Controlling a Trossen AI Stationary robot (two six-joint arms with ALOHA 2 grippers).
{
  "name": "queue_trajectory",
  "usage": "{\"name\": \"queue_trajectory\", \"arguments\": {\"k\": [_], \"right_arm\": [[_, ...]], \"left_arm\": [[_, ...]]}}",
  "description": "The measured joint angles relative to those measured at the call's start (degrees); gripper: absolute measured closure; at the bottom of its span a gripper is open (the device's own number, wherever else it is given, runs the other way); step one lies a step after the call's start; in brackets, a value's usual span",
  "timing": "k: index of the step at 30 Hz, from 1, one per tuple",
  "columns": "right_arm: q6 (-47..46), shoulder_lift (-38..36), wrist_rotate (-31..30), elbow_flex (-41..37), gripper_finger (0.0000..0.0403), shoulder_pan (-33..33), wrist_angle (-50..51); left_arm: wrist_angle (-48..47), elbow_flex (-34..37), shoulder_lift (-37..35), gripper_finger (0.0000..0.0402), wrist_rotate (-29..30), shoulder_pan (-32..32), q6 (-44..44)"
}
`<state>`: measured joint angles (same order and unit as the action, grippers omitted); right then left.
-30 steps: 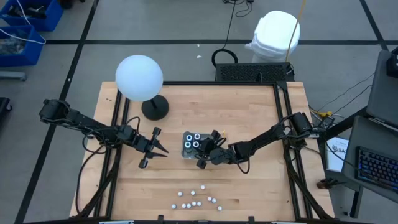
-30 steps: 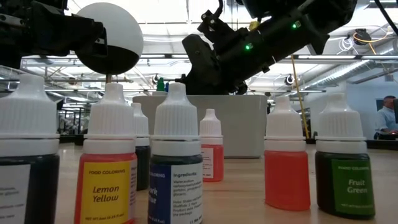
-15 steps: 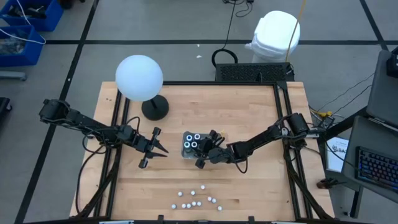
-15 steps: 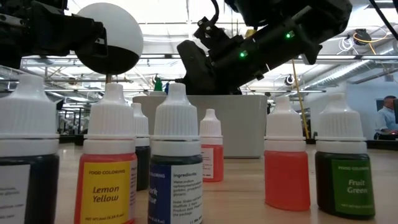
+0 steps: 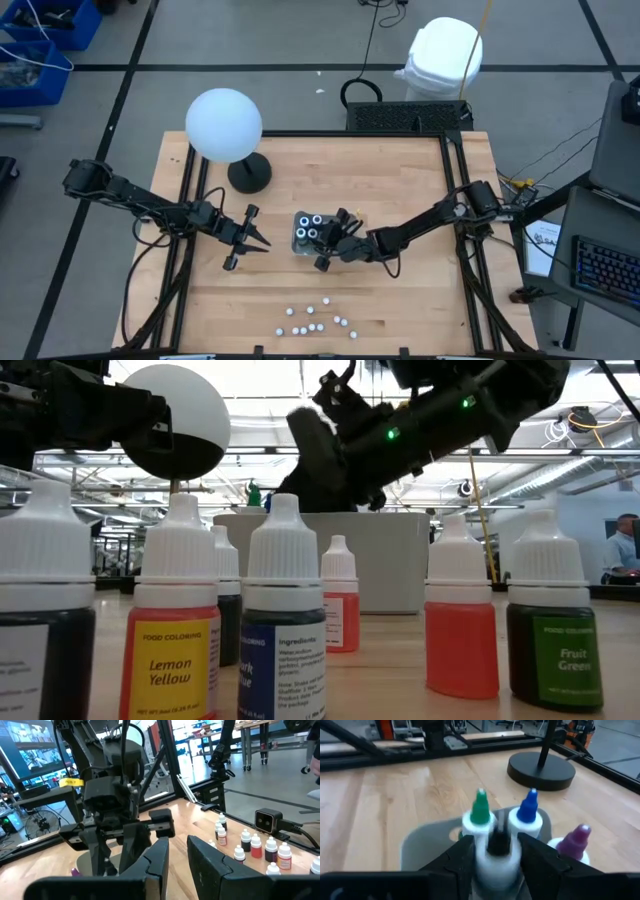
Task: Pick & Place food coloring
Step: Put the large black food coloring bottle into the gray bin, then put the small violet food coloring bottle into the gray bin
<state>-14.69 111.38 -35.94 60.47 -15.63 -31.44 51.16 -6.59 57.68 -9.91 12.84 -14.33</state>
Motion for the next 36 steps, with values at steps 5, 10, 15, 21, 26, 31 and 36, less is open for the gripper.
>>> {"name": "queue_trajectory", "arguments": {"k": [5,10,15,21,26,31,36], "right_arm": [[-0.2,-0.3,0.1,0.0,0.0235,-0.6,0.0],[-0.5,-0.3,0.0,0.0,0.0218,-0.6,0.0],[4.7,-5.5,-0.5,0.0,0.0207,-1.4,1.2],[8.3,-17.2,-1.8,0.0,0.0205,-3.4,10.3],[8.3,-23.9,-1.5,0.0,0.0215,-7.4,19.0],[8.8,-26.3,-1.7,0.0,0.0239,-12.1,23.6],[12.3,-26.5,-1.7,-2.7,0.0268,-16.2,23.0]], "left_arm": [[-0.1,0.0,0.0,0.0325,0.0,0.0,0.1],[-0.1,0.0,0.0,0.0325,0.0,0.0,0.1],[-0.1,0.0,0.0,0.0325,0.0,0.0,0.4],[-0.4,0.0,0.0,0.0325,0.0,0.0,0.5],[-1.6,0.0,0.0,0.0325,0.2,0.0,1.5],[-2.9,0.0,0.0,0.0325,3.8,0.0,-0.1],[-7.7,0.0,0.0,0.0325,1.7,0.1,2.0]]}}
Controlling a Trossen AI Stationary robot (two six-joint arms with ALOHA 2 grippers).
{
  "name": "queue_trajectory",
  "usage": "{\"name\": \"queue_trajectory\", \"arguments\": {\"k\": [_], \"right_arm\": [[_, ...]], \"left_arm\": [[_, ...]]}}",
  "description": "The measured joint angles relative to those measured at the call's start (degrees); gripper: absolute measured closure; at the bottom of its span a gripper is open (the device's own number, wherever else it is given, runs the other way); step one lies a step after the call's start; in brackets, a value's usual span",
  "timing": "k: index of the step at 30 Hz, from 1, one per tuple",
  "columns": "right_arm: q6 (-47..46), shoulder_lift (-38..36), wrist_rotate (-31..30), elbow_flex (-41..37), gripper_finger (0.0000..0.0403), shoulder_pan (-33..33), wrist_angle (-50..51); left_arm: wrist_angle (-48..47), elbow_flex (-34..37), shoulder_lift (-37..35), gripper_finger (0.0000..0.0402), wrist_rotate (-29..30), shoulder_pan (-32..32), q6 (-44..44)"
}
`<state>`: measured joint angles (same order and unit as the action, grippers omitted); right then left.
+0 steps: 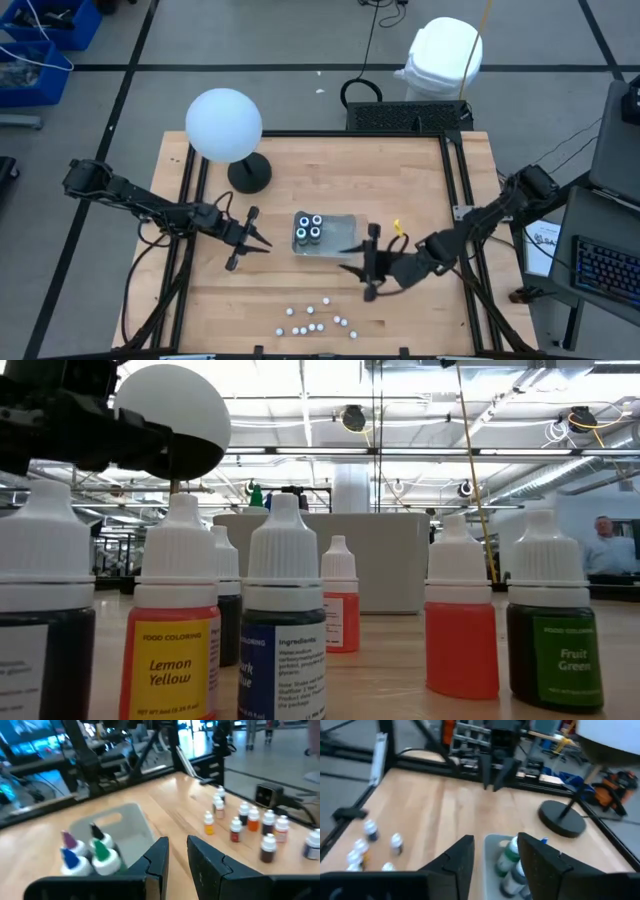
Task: Pick & Place food coloring
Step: Put the small violet food coloring bottle into the gray bin
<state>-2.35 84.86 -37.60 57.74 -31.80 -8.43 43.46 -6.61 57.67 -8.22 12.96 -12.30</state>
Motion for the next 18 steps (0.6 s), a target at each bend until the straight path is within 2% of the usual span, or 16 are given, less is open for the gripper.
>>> {"name": "queue_trajectory", "arguments": {"k": [4,7,11,14,18], "right_arm": [[0.1,0.1,0.0,-5.1,0.0289,-2.1,-2.7],[0.0,0.1,0.3,-10.6,0.0305,-2.6,-11.7],[-0.2,0.1,0.3,-19.1,0.0328,-2.5,-27.3],[-0.3,0.1,0.3,-24.4,0.0357,-2.6,-37.4],[-2.7,0.1,0.2,-28.3,0.0397,-3.1,-41.0]], "left_arm": [[-1.2,0.0,0.0,0.0325,3.1,1.1,4.4],[-1.6,-0.6,0.0,0.0330,4.9,2.9,7.2],[-10.9,-6.1,0.2,0.0382,7.4,8.7,11.2],[-22.1,-12.2,1.9,0.0393,16.5,15.5,12.2],[-30.6,-19.3,5.9,0.0397,28.9,24.8,12.4]]}}
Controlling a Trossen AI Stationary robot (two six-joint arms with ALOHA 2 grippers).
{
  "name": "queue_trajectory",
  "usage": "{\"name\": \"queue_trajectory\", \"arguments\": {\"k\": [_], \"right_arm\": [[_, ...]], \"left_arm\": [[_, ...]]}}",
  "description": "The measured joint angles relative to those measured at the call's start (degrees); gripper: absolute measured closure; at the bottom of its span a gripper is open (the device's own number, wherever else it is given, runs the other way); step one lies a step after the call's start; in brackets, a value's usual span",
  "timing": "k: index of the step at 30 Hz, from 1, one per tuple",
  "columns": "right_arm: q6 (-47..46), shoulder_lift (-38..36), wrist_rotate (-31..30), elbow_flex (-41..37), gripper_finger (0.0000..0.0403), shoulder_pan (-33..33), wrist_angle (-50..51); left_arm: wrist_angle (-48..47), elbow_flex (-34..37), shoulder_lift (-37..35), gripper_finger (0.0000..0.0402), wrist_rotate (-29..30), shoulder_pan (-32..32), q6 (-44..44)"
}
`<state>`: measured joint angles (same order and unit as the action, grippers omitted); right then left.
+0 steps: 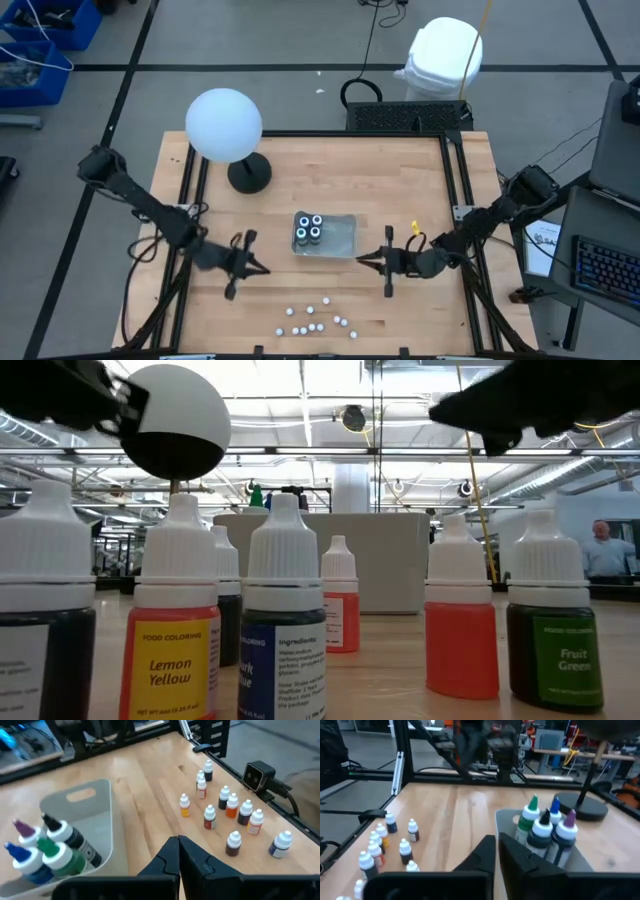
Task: Pick & Place food coloring
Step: Put the small violet food coloring bottle into the gray bin
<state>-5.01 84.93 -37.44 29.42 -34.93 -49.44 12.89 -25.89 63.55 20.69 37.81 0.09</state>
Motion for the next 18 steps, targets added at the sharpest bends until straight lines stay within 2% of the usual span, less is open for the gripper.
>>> {"name": "queue_trajectory", "arguments": {"k": [3,5,9,14,18], "right_arm": [[-2.9,0.0,0.0,-0.8,0.0395,-1.0,0.6],[-3.8,0.0,0.0,-0.8,0.0397,-1.9,1.7],[-2.5,0.2,0.0,-0.8,0.0400,-3.1,1.7],[-1.4,0.3,0.4,-0.8,0.0397,-3.0,1.4],[0.3,0.3,1.9,-0.8,0.0397,-2.6,-0.3]], "left_arm": [[-0.2,-1.9,2.9,0.0397,8.3,5.6,0.1],[2.1,-1.9,4.0,0.0398,11.5,8.4,0.6],[8.4,-1.5,4.9,0.0396,14.1,12.6,1.1],[9.1,-1.4,5.5,0.0397,18.5,15.0,0.7],[9.1,-1.4,5.5,0.0393,18.6,15.2,1.4]]}}
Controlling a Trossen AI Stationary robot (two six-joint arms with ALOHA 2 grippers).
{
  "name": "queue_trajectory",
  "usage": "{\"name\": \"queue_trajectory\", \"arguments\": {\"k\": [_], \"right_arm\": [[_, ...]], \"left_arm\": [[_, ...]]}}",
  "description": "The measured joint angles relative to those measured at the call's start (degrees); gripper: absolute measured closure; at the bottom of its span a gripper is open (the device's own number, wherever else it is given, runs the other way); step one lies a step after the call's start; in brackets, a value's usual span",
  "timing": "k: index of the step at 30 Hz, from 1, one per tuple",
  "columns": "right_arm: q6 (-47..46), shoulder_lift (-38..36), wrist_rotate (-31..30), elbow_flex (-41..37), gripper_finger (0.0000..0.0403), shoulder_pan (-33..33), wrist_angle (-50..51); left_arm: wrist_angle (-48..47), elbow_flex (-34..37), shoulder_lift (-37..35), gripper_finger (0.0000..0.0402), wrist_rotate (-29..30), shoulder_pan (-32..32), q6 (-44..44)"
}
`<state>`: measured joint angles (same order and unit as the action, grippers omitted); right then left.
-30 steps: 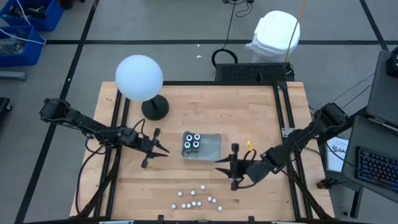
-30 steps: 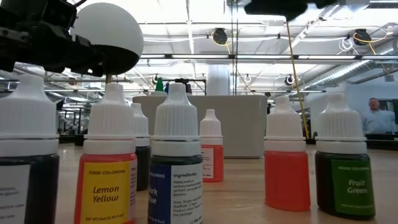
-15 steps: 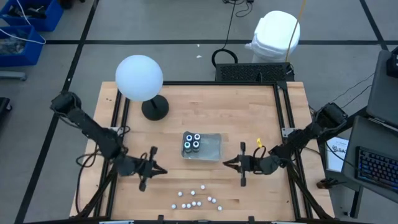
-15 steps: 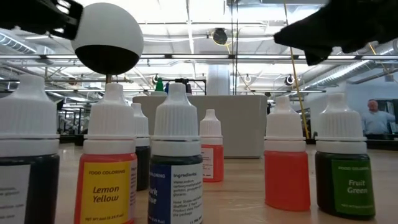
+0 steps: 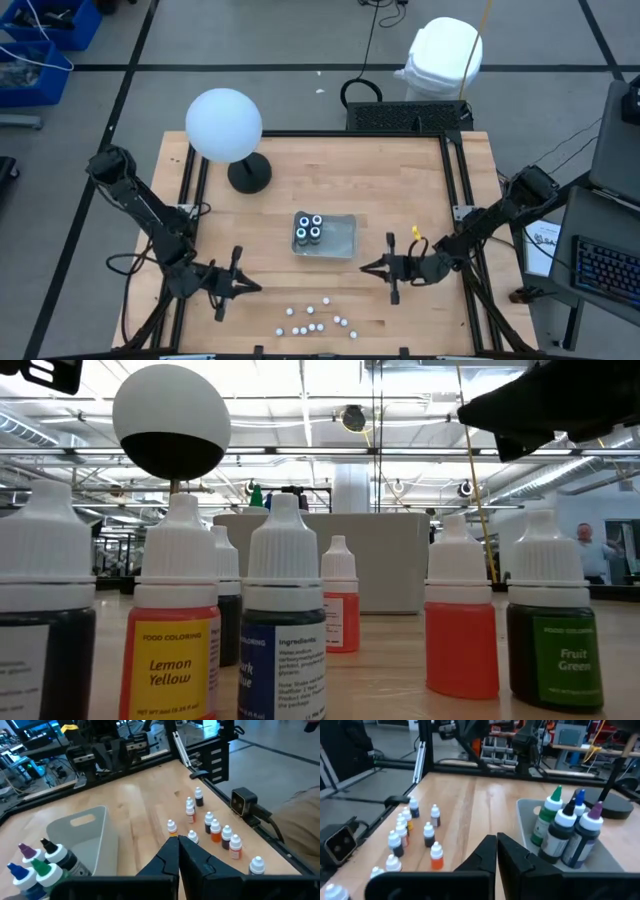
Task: Pick & Place food coloring
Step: Put the small violet food coloring bottle into the gray bin
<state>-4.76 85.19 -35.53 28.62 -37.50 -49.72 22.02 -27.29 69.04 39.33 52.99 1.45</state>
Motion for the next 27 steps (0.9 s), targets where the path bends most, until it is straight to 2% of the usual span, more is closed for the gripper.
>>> {"name": "queue_trajectory", "arguments": {"k": [4,7,11,14,17,21,27], "right_arm": [[2.0,-0.1,1.1,0.1,0.0397,0.3,-3.2],[3.8,-0.2,2.5,3.7,0.0400,-0.7,0.3],[1.1,0.2,-1.4,15.5,0.0401,-3.0,21.4],[-6.0,2.2,-6.6,25.9,0.0402,-4.8,39.4],[-12.6,5.7,-7.8,34.8,0.0401,-6.2,50.6],[-16.9,12.6,-7.5,45.9,0.0401,-7.8,59.9],[-29.7,24.8,-0.5,64.7,0.0401,-8.9,78.9]], "left_arm": [[0.2,0.0,0.0,0.0398,-0.5,0.0,0.2],[0.9,0.0,0.0,0.0393,-0.5,0.0,0.3],[2.0,0.0,0.0,0.0372,-0.7,0.0,0.4],[2.0,0.0,0.0,0.0360,-0.7,0.0,0.3],[1.9,0.0,0.0,0.0354,-0.8,0.0,-1.1],[1.8,0.0,0.0,0.0355,-0.8,0.0,-2.9],[1.8,0.0,0.0,0.0368,-0.8,0.0,-5.8]]}}
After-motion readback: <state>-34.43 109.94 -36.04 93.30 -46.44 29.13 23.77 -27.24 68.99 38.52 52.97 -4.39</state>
